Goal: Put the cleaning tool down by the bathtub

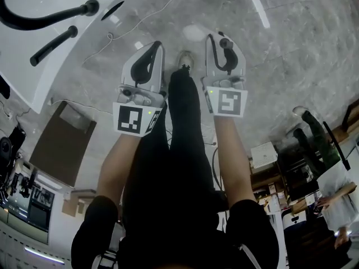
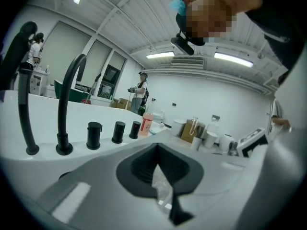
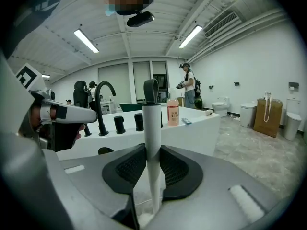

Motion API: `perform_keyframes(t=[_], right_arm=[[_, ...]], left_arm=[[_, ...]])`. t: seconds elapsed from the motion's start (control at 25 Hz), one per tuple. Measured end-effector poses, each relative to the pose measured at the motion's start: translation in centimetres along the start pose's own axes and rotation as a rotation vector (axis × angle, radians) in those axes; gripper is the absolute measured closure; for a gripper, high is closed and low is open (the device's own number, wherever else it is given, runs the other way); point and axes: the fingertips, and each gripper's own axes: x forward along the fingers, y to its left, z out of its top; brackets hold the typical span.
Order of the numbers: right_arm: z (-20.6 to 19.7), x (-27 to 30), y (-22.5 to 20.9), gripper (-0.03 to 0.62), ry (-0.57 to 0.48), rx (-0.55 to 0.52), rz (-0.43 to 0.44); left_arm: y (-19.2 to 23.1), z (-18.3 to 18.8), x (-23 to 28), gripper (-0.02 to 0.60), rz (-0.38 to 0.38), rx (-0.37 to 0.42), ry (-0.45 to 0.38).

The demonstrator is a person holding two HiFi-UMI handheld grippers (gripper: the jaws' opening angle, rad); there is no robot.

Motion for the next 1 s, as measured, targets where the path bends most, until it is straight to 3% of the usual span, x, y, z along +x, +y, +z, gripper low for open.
perform_keyframes(t=[1.0], right_arm=[[-13.0,10.0,1.0,0.502,0.049,-0.048,0.027]], left_arm=[[4.9,-9.1,1.9,0.574,0.028,-0.023,-0.037]])
